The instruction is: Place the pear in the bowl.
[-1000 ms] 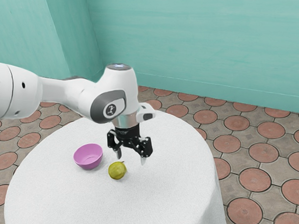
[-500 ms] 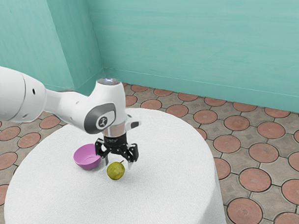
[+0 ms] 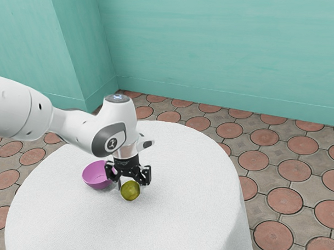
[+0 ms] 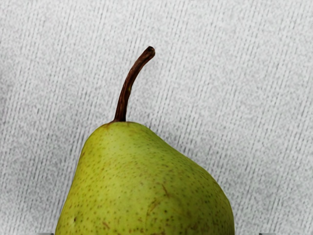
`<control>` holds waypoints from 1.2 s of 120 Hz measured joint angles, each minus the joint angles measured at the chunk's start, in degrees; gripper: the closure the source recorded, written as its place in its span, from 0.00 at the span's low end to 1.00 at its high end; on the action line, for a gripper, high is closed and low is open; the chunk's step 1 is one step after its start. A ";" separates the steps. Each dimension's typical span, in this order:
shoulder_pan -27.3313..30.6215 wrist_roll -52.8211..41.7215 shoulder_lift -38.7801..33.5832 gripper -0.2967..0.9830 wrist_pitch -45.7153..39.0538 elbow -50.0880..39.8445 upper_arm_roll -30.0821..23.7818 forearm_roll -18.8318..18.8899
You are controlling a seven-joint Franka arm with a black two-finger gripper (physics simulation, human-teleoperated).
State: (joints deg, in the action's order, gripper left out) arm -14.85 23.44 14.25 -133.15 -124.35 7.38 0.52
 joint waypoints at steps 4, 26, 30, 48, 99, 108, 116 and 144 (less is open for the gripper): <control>0.11 0.00 0.04 0.37 -0.23 -0.13 0.00 -0.06; 0.39 0.00 0.13 0.40 -1.59 -1.30 0.00 -0.27; 0.37 0.00 0.18 0.40 -1.81 -1.36 -0.01 -0.29; 0.42 0.01 0.53 0.42 -2.49 -1.51 0.00 -0.41; 0.69 0.11 -2.31 0.46 -2.69 -1.49 0.00 -0.30; 2.16 0.07 -4.95 0.47 -2.59 -2.04 0.00 -0.17; 4.48 -0.01 -7.56 0.47 -2.53 -2.91 0.00 -0.05; 13.47 -0.65 -10.02 0.48 -2.43 -3.66 0.03 0.56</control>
State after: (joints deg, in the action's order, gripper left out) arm -1.38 22.79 4.23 -135.58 -128.01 7.41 1.08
